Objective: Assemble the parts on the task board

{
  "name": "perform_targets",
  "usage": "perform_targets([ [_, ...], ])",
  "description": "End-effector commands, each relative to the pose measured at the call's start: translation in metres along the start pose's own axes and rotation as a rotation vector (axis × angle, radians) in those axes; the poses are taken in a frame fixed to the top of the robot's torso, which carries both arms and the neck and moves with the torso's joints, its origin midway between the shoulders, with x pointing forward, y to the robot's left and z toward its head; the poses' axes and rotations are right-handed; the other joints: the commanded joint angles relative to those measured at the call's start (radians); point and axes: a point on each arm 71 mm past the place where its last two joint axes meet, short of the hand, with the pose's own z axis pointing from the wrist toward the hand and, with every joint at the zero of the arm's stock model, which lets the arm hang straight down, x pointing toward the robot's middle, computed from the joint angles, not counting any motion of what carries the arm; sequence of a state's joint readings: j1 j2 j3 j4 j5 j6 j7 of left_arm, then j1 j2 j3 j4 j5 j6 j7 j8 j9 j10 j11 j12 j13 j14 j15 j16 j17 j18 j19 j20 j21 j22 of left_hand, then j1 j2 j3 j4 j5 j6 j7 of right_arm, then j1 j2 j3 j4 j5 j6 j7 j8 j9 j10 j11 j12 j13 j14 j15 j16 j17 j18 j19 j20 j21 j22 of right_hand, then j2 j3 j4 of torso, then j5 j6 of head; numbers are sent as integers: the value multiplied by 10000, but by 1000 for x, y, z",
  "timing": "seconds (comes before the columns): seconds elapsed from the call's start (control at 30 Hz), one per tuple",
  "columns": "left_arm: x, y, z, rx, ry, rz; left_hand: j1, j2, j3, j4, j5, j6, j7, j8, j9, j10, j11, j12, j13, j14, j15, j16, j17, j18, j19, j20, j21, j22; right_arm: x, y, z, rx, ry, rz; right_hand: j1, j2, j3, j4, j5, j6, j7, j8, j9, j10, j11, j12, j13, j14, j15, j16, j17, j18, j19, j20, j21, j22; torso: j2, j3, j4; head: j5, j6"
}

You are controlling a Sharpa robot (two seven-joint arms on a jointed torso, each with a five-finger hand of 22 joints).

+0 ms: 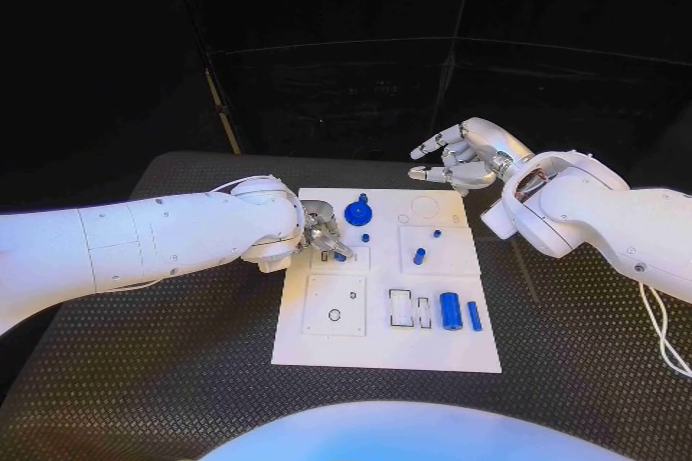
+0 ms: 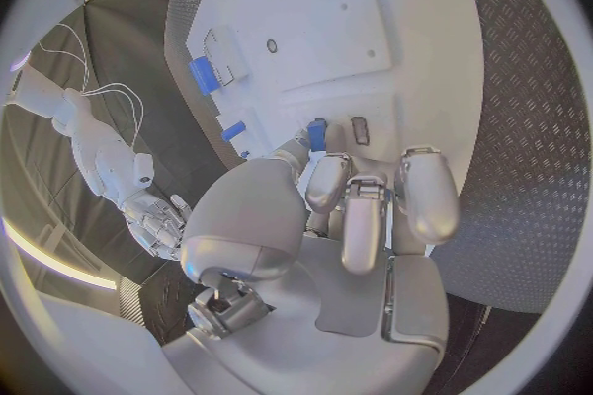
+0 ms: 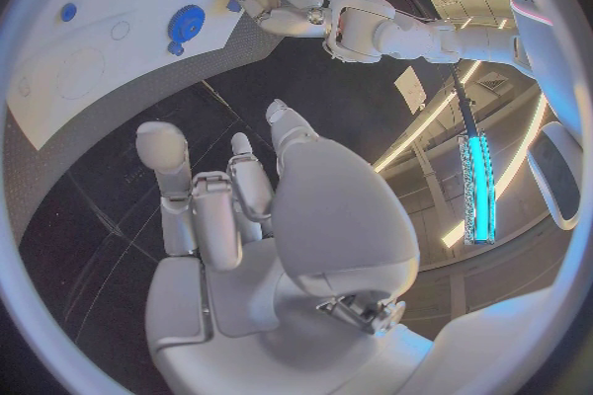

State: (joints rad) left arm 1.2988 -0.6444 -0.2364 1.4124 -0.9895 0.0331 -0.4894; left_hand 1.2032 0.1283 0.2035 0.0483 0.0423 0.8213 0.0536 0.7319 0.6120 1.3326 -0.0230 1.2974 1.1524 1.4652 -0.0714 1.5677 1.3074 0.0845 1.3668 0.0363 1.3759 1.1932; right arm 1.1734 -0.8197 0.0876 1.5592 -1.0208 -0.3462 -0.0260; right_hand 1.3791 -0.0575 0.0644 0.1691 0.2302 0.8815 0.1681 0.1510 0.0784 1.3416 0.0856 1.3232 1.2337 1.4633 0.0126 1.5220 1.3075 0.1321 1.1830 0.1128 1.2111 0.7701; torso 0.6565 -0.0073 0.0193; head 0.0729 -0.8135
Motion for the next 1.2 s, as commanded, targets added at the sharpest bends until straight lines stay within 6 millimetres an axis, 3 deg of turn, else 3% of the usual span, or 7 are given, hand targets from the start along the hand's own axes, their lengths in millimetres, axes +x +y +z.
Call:
perform_targets([
  [0.03,4,3,1,-151,265,231,10,37,877,-823,46,47,-95,69,0,27,-25,-39,-24,1056,-93,31,2634,-59,-29,-54,-19,-7,0,2,0,-83,56,16,-21,14,-47,-10,-4,52,0,36,13,-19,-48,-4,10,760,-72,-64,1274,89,-76,-5,-63,-12,-1,-1,5,5,-6],
  [0.53,4,2,2,-196,351,289,-244,-38,1011,-733,44,160,-122,181,94,72,-43,-16,2,1056,-105,31,2634,-60,-20,-63,-23,12,0,2,0,-86,47,17,-24,15,-52,-6,-5,64,-3,46,16,-20,-50,-6,6,758,-73,-69,1263,90,-79,-5,-67,-19,3,1,-11,40,-15],
  [0.73,4,3,3,-232,457,355,-547,-197,976,-610,44,299,-177,317,195,134,-83,31,55,1056,-135,31,2634,-58,-14,-83,-29,17,0,1,0,-76,39,15,-26,15,-60,-1,-5,76,-6,57,18,-22,-52,-8,2,757,-75,-71,1260,90,-77,-6,-67,-18,0,3,0,29,-17],
  [1.2,3,0,6,-257,470,397,-1254,-333,740,-178,43,414,-236,437,320,221,-137,94,127,1056,-187,31,2634,-68,27,-135,-16,77,0,2,0,-83,40,17,-26,15,-60,-1,-5,76,-6,57,18,-22,-52,-8,2,757,-75,-71,1260,90,-77,-6,-67,-18,2,1,-1,19,-28],
])
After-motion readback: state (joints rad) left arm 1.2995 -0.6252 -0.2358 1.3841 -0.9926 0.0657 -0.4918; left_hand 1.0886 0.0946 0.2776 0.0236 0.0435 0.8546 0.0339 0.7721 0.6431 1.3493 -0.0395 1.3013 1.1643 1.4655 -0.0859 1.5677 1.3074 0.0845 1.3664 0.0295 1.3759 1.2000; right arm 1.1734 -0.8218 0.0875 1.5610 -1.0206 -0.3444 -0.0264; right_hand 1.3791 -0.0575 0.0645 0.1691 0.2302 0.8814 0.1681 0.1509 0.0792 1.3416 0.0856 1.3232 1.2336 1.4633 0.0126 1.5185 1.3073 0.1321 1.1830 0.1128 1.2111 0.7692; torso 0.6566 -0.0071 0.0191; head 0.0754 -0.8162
